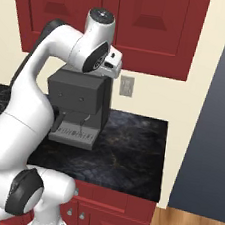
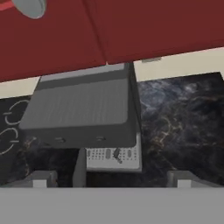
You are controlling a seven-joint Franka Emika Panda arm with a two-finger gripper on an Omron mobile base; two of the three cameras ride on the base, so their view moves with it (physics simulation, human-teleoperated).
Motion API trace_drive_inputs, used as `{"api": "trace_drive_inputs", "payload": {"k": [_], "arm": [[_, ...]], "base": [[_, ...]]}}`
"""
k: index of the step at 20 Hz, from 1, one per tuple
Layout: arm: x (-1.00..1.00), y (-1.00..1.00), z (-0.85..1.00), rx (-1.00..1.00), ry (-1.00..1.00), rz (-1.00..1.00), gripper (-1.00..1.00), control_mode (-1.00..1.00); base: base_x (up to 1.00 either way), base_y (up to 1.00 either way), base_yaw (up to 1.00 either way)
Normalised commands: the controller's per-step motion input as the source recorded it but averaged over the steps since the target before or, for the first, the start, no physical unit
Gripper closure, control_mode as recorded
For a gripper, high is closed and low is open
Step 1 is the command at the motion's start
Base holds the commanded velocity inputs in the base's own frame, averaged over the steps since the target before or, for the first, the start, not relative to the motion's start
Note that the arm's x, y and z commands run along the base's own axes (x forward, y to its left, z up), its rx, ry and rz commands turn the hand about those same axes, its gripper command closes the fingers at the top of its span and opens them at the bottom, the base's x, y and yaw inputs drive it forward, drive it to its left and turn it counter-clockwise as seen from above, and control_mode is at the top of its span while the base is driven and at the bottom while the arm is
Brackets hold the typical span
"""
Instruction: Open the cabinet. Pick the bar soap and place it next to the sink. Then close the cabinet.
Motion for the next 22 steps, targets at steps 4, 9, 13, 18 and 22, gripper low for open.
{"api": "trace_drive_inputs", "payload": {"k": [4,9,13,18,22], "arm": [[0.22,-0.16,0.18,0.12,-0.11,-0.05,-1.00,-1.00],[0.27,0.00,0.01,0.01,-0.08,0.00,-1.00,-1.00],[0.46,-0.07,0.00,0.00,-0.18,-0.01,-1.00,-1.00],[0.29,0.00,0.00,0.00,-0.16,-0.04,-1.00,-1.00],[0.03,0.00,0.00,0.00,-0.13,-0.06,-1.00,-1.00]], "base": [[0.00,0.00,0.00],[0.00,0.00,0.00],[0.00,0.00,0.00],[0.00,0.00,0.00],[0.00,0.00,0.00]]}}
